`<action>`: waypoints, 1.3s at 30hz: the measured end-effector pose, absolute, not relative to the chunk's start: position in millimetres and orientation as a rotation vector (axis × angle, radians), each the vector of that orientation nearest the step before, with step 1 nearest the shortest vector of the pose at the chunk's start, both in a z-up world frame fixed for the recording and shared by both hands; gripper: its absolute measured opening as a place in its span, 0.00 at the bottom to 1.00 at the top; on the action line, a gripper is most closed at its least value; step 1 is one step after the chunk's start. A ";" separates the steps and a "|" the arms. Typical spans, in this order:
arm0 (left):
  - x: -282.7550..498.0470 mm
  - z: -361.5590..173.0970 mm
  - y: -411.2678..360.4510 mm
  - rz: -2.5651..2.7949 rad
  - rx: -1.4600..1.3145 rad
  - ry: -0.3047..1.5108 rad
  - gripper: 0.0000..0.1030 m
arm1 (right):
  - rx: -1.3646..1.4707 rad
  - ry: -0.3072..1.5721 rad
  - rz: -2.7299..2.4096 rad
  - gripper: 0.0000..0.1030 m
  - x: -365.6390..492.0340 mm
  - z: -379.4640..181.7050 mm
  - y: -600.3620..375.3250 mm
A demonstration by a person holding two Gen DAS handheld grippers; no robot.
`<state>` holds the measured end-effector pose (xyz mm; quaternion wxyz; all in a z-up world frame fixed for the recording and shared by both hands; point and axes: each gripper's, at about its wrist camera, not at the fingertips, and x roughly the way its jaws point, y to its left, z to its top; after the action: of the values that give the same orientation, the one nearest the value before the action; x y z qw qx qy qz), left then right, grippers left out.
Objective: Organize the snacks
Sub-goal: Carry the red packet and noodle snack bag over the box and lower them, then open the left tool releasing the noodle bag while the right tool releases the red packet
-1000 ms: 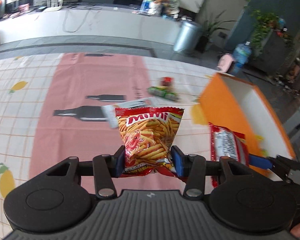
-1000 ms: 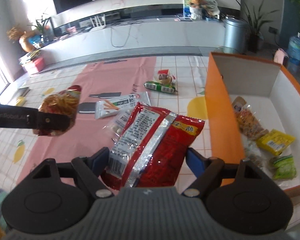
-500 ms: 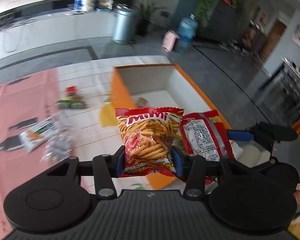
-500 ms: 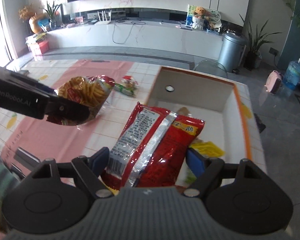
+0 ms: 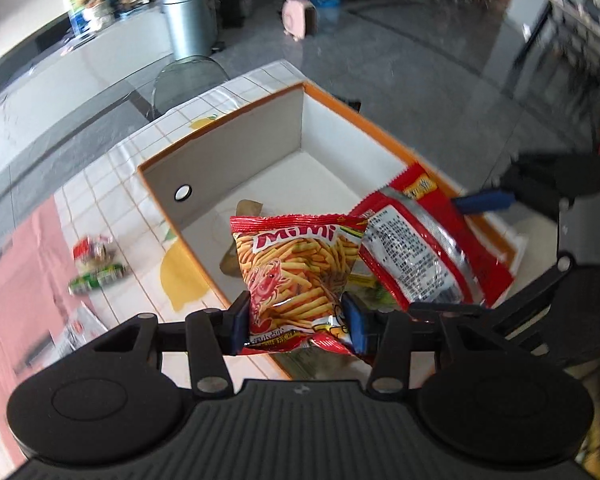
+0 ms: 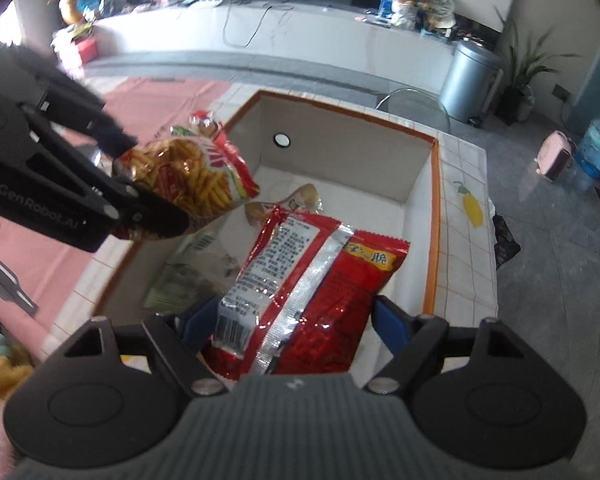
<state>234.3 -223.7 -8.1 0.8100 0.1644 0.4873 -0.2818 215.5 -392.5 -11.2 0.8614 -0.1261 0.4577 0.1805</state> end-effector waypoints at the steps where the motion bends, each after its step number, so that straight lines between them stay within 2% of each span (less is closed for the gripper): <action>1: 239.6 -12.3 -227.2 -0.606 0.383 1.052 0.52 | -0.283 0.965 0.389 0.78 220.6 -14.1 -392.1; 18: 293.1 -55.9 -269.2 -0.633 0.742 1.097 0.53 | -0.511 1.004 0.513 0.78 283.0 -47.4 -375.3; 21: 297.2 -60.9 -272.8 -0.639 0.776 1.096 0.58 | -0.534 1.007 0.520 0.78 287.6 -51.8 -374.5; 35: 305.3 -59.5 -265.9 -0.634 0.756 1.094 0.59 | -0.592 1.039 0.535 0.78 295.4 -65.0 -363.8; 39: 302.2 -49.5 -261.4 -0.628 0.743 1.080 0.59 | -0.599 1.048 0.517 0.81 295.1 -65.4 -362.4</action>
<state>302.2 -261.4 -49.5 0.7472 0.3395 0.4939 -0.2872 295.1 -362.4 -65.4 0.7921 -0.2784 0.4872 0.2403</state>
